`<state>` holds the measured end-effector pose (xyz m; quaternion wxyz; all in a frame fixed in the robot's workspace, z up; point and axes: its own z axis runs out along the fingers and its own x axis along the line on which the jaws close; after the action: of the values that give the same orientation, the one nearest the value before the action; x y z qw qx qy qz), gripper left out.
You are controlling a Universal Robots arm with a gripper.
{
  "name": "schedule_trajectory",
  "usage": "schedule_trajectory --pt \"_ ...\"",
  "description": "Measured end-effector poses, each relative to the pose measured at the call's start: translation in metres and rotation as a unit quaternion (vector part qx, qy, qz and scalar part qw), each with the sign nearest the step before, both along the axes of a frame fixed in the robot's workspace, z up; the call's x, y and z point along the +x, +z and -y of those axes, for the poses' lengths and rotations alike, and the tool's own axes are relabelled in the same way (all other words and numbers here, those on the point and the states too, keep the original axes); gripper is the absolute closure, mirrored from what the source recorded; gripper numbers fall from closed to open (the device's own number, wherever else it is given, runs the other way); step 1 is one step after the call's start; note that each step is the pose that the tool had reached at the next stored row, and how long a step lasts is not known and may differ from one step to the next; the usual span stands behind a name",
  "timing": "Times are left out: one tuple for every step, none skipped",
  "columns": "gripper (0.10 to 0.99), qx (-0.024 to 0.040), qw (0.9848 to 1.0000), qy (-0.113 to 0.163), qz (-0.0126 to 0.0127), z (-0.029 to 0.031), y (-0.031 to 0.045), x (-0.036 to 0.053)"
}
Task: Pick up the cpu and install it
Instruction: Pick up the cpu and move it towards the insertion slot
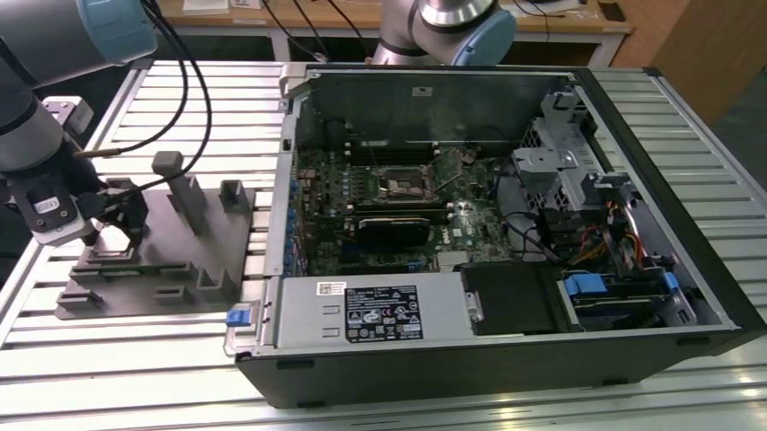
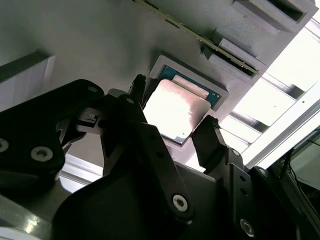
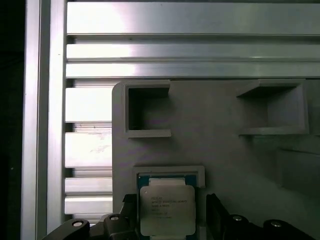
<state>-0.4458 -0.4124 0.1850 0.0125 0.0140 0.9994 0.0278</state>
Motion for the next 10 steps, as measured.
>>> schedule_trajectory --pt "0.427 0.0001 1.0 0.0 0.0 0.0 -0.0003 0.0" --pt "0.427 0.0007 1.0 0.0 0.0 -0.0001 -0.0007 0.0" --pt "0.427 0.0016 1.0 0.0 0.0 -0.0002 -0.001 0.0" --pt "0.427 0.0018 1.0 0.0 0.0 -0.0002 -0.0011 0.0" --pt "0.427 0.0019 1.0 0.0 0.0 -0.0002 -0.0011 0.0" --pt "0.427 0.0019 1.0 0.001 0.0 -0.0002 -0.0012 0.0" --pt "0.427 0.0019 1.0 0.001 0.0 -0.0001 -0.0013 0.0" --pt "0.427 0.0019 1.0 0.001 0.0001 -0.0001 -0.0015 0.0" --pt "0.427 0.002 1.0 0.001 0.0001 -0.0001 -0.0019 0.0" --pt "0.427 0.002 1.0 0.001 0.0001 -0.0001 -0.002 0.0"
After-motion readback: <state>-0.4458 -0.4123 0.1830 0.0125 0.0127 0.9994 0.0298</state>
